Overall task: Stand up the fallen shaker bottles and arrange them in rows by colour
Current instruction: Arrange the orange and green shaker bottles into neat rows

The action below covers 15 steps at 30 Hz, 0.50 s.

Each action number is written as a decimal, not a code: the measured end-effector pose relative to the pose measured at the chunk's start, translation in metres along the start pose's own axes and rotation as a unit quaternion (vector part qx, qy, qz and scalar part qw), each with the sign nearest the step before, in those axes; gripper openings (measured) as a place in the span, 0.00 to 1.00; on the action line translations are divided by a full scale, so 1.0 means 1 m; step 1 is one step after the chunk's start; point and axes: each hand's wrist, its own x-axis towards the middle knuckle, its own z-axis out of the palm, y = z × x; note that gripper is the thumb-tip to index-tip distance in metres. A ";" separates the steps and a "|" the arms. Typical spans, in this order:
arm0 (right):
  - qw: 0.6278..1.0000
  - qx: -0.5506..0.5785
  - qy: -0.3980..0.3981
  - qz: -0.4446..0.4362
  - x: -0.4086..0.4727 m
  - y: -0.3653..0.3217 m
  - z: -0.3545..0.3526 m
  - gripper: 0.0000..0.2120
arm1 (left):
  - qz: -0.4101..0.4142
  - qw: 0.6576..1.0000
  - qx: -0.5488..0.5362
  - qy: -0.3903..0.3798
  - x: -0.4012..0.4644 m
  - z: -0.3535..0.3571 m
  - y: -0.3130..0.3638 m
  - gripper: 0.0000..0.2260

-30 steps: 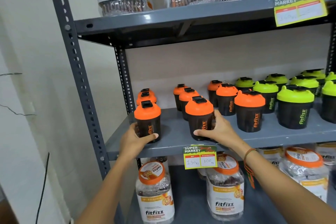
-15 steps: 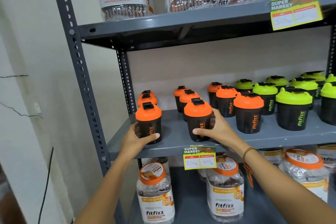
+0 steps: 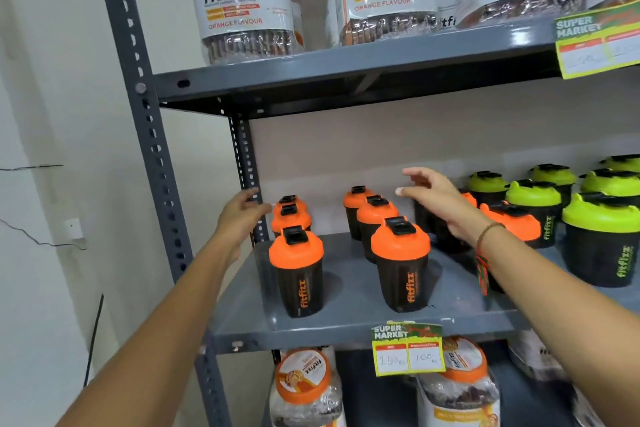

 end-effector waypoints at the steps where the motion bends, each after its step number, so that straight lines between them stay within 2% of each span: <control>1: 0.998 -0.057 -0.026 0.007 0.009 -0.002 0.001 0.27 | -0.010 0.999 0.034 -0.019 0.010 0.002 0.001 0.30; 5: 0.966 -0.198 -0.164 0.041 0.031 -0.002 0.014 0.40 | -0.059 0.987 0.112 -0.099 0.038 0.011 -0.009 0.39; 8: 0.953 -0.216 -0.207 0.047 0.038 0.002 0.025 0.45 | -0.081 0.981 0.130 -0.121 0.046 0.016 -0.017 0.40; 10: 0.953 -0.195 -0.228 0.051 0.041 0.004 0.031 0.47 | -0.081 0.975 0.129 -0.160 0.050 0.019 -0.023 0.37; 13: 0.942 -0.235 -0.238 0.037 0.044 0.008 0.034 0.45 | -0.053 0.967 0.105 -0.224 0.050 0.024 -0.031 0.27; 15: 0.940 -0.247 -0.232 0.026 0.045 0.010 0.035 0.43 | -0.029 0.968 0.095 -0.230 0.048 0.026 -0.035 0.23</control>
